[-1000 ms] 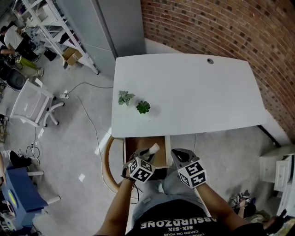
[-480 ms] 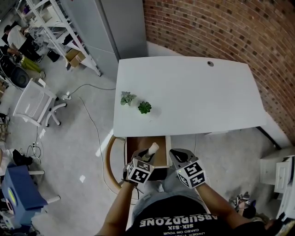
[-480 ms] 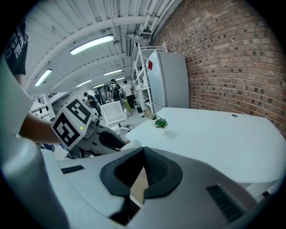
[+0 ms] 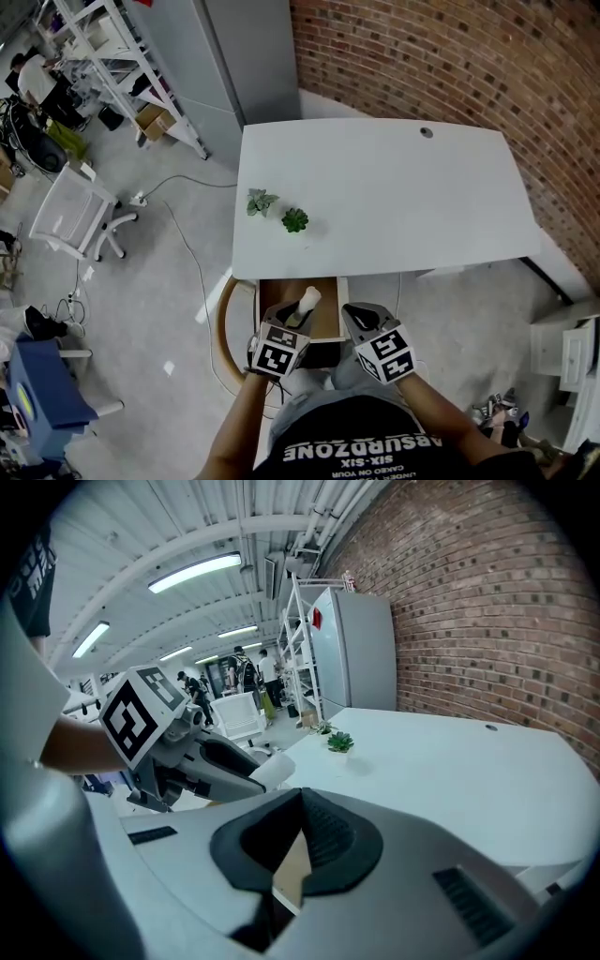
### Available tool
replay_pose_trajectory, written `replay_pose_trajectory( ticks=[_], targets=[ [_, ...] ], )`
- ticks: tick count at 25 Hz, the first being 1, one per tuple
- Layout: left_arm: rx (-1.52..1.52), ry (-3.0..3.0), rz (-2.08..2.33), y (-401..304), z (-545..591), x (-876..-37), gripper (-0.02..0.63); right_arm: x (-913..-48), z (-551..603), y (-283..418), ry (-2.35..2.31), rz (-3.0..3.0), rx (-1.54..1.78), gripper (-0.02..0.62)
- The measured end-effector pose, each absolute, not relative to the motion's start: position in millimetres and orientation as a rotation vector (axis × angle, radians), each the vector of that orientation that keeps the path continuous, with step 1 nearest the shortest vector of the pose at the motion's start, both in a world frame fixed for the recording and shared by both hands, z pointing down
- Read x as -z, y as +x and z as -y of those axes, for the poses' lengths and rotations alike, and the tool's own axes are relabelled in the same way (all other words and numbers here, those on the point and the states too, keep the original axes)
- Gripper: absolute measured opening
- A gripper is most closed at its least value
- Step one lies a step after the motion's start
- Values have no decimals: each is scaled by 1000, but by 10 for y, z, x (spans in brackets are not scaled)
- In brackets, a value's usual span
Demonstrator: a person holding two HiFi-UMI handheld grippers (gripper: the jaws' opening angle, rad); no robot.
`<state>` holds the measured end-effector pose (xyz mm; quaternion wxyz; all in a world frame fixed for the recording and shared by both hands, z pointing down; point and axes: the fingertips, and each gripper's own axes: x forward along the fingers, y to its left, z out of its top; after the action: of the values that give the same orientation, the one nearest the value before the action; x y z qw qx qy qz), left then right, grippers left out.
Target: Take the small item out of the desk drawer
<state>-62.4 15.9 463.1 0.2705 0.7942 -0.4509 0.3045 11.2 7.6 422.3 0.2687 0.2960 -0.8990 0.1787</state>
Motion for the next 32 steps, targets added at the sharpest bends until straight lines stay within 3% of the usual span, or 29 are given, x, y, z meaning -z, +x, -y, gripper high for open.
replay_pose_trajectory(
  ticks=[32],
  targets=[
    [-673, 2141, 1206, -713, -141, -4281, 130, -4092, -117, -93, 805, 2449, -450, -3]
  ],
)
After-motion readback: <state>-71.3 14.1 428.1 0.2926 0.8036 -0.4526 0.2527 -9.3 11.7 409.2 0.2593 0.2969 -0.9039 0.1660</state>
